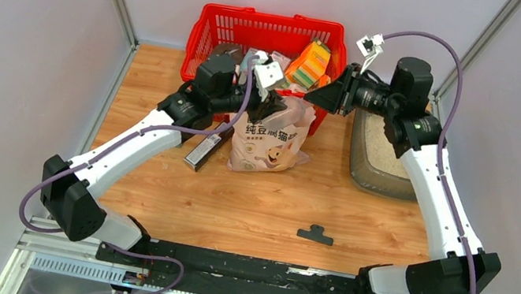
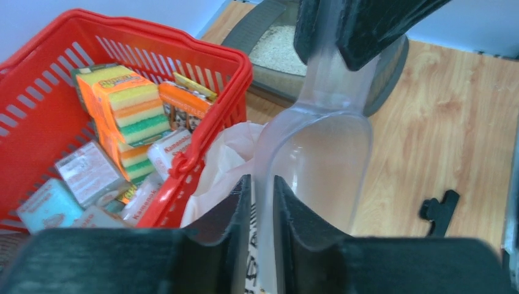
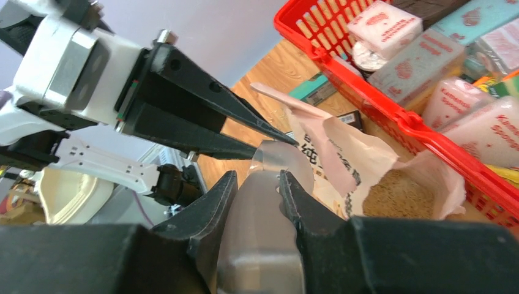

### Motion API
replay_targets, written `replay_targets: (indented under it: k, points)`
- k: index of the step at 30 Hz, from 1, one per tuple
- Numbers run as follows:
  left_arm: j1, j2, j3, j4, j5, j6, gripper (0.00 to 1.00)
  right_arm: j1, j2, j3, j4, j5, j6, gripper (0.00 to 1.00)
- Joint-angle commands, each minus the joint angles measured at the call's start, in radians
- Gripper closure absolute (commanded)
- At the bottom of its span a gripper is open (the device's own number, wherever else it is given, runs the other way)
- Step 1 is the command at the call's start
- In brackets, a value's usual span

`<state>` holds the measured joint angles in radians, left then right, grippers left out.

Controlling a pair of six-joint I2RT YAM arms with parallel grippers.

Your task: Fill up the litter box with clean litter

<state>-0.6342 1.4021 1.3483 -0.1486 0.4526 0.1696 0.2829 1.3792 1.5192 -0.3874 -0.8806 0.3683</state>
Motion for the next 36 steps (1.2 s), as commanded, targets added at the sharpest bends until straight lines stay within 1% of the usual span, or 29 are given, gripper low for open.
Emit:
replay_targets:
  k: [1,2,3,4,5,6,7,8,9,10,11,14,16,19,21,23,28,29,31,32,35,36]
  points:
    - [-0.002,-0.043,0.028,-0.012,-0.001,0.086,0.61,-0.039,-0.014,0.07,-0.025,0.046,-0.092,1.0]
    - [0.007,-0.054,0.023,-0.026,-0.002,0.106,0.54,-0.054,-0.011,0.105,-0.036,0.048,-0.101,1.0]
    - [0.019,-0.067,0.02,-0.034,0.003,0.132,0.44,-0.083,-0.006,0.125,-0.053,0.052,-0.114,1.0]
    - [0.046,-0.089,0.018,-0.042,0.017,0.149,0.4,-0.094,-0.005,0.14,-0.065,0.058,-0.164,1.0]
    - [0.057,-0.095,0.026,-0.083,0.021,0.169,0.36,-0.099,-0.006,0.159,-0.088,0.086,-0.193,1.0]
    - [0.068,-0.1,0.034,-0.113,0.03,0.238,0.36,-0.099,-0.014,0.16,-0.094,0.104,-0.225,1.0]
    - [0.086,-0.098,0.041,-0.144,0.046,0.272,0.35,-0.099,-0.015,0.157,-0.09,0.12,-0.253,1.0]
    - [0.096,-0.094,0.063,-0.208,0.061,0.306,0.35,-0.097,-0.014,0.165,-0.1,0.13,-0.275,1.0]
    - [0.102,-0.075,0.08,-0.245,0.078,0.376,0.35,-0.1,-0.005,0.174,-0.119,0.111,-0.302,1.0]
    - [0.106,-0.06,0.098,-0.282,0.081,0.405,0.35,-0.1,0.02,0.186,-0.136,0.092,-0.324,1.0]
    - [0.107,-0.045,0.135,-0.336,0.078,0.425,0.35,-0.099,0.032,0.194,-0.155,0.095,-0.334,1.0]
    - [0.113,0.009,0.179,-0.37,0.093,0.456,0.35,-0.099,0.058,0.191,-0.136,0.126,-0.325,1.0]
    - [0.113,0.052,0.204,-0.391,0.129,0.475,0.35,-0.099,0.081,0.211,-0.149,0.132,-0.338,1.0]
    - [0.111,0.106,0.253,-0.433,0.173,0.472,0.37,-0.099,0.104,0.22,-0.162,0.15,-0.365,1.0]
    - [0.111,0.138,0.281,-0.465,0.189,0.47,0.39,-0.099,0.126,0.229,-0.189,0.161,-0.417,1.0]
    - [0.111,0.153,0.293,-0.491,0.213,0.47,0.41,-0.099,0.129,0.217,-0.194,0.17,-0.433,1.0]
    - [0.11,0.169,0.281,-0.487,0.201,0.455,0.48,-0.096,0.126,0.188,-0.214,0.169,-0.442,1.0]
    - [0.111,0.17,0.278,-0.485,0.196,0.449,0.53,-0.091,0.121,0.173,-0.22,0.17,-0.445,1.0]
    - [0.11,0.166,0.273,-0.483,0.195,0.444,0.6,-0.083,0.116,0.159,-0.232,0.175,-0.453,1.0]
    - [0.11,0.164,0.272,-0.485,0.198,0.438,0.66,-0.074,0.116,0.147,-0.246,0.178,-0.466,1.0]
    - [0.11,0.152,0.272,-0.476,0.205,0.418,0.75,-0.054,0.115,0.13,-0.263,0.198,-0.499,1.0]
    - [0.108,0.137,0.27,-0.471,0.21,0.412,0.76,-0.047,0.116,0.128,-0.271,0.209,-0.512,1.0]
